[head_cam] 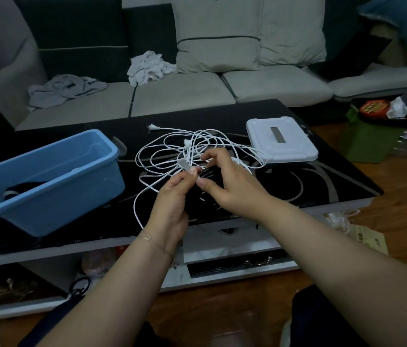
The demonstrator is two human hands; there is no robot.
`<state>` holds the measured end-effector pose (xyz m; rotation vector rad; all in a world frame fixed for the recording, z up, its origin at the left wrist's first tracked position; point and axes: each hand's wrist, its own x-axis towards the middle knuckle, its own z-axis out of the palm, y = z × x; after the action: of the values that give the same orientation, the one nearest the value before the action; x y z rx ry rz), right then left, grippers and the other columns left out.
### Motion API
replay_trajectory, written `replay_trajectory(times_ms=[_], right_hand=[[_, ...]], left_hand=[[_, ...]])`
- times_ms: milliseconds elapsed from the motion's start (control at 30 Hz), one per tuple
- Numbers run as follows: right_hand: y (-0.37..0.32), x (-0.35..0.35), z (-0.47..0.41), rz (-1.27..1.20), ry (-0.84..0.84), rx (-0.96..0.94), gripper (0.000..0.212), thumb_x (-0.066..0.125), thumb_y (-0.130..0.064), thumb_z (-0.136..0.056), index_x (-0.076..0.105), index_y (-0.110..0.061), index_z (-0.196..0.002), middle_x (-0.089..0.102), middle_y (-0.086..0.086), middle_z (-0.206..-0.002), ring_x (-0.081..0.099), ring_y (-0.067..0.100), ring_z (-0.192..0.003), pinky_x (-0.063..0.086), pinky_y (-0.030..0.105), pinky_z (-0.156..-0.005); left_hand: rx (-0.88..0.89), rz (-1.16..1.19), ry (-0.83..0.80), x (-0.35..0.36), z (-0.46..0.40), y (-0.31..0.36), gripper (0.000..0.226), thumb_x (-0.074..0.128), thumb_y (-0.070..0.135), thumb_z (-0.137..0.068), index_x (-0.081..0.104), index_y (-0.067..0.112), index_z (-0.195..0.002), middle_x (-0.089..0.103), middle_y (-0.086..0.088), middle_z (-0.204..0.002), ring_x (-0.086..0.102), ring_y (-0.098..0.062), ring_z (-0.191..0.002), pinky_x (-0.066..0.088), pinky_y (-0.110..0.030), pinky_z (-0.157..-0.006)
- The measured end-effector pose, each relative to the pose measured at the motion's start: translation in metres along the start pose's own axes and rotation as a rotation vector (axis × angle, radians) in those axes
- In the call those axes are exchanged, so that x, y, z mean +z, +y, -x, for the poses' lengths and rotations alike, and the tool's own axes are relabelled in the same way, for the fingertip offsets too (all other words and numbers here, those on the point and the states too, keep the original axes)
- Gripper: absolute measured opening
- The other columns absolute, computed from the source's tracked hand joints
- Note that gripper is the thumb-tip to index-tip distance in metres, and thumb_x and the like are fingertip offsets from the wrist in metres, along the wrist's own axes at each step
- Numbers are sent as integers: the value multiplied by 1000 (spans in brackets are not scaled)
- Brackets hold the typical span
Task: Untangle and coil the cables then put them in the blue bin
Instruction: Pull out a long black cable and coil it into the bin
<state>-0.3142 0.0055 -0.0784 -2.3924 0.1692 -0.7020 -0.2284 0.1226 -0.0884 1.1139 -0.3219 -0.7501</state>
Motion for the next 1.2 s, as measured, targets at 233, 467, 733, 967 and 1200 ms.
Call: replay_trajectory(times_ms=[233, 467, 733, 967, 1200], right_hand=[[-5, 4, -1, -153, -11, 87, 35, 59, -40, -90, 37, -38, -117, 56, -8, -118, 56, 12, -110, 44, 41, -97], [-11, 6, -2, -302, -5, 121, 25, 59, -42, -83, 41, -44, -100, 61, -14, -105, 60, -1, -102, 47, 40, -96], [-11, 7, -7, -355, -62, 140, 22, 59, -25, -92, 43, -37, -99, 62, -18, -100, 59, -5, -97, 46, 22, -91], [-9, 4, -7, -384, -76, 177, 21, 58, -20, -94, 41, -29, -105, 64, -3, -107, 62, 11, -103, 46, 38, -99], [-3, 5, -10, -373, -91, 155, 13, 52, -30, -95, 42, -37, -100, 61, -12, -95, 61, 4, -93, 48, 48, -96]], left_hand=[[251, -188, 72, 0, 0, -3, 22, 62, 21, -93, 71, 15, -74, 71, -6, -89, 65, -16, -92, 50, -31, -91], [428, -366, 36, -7, 6, 2, 20, 60, 23, -95, 74, 15, -83, 74, -2, -93, 67, -4, -89, 47, -11, -76], [265, -233, -5, -5, 11, 6, 28, 55, 24, -97, 79, 24, -83, 76, 1, -95, 70, -6, -96, 51, -12, -76], [147, -176, -98, -5, 12, 9, 38, 54, 30, -90, 68, 4, -114, 70, -15, -115, 62, -27, -116, 46, -37, -104], [277, -324, -122, -6, 12, 8, 43, 38, 48, -95, 74, 26, -101, 73, 10, -109, 62, -2, -112, 46, -15, -94]])
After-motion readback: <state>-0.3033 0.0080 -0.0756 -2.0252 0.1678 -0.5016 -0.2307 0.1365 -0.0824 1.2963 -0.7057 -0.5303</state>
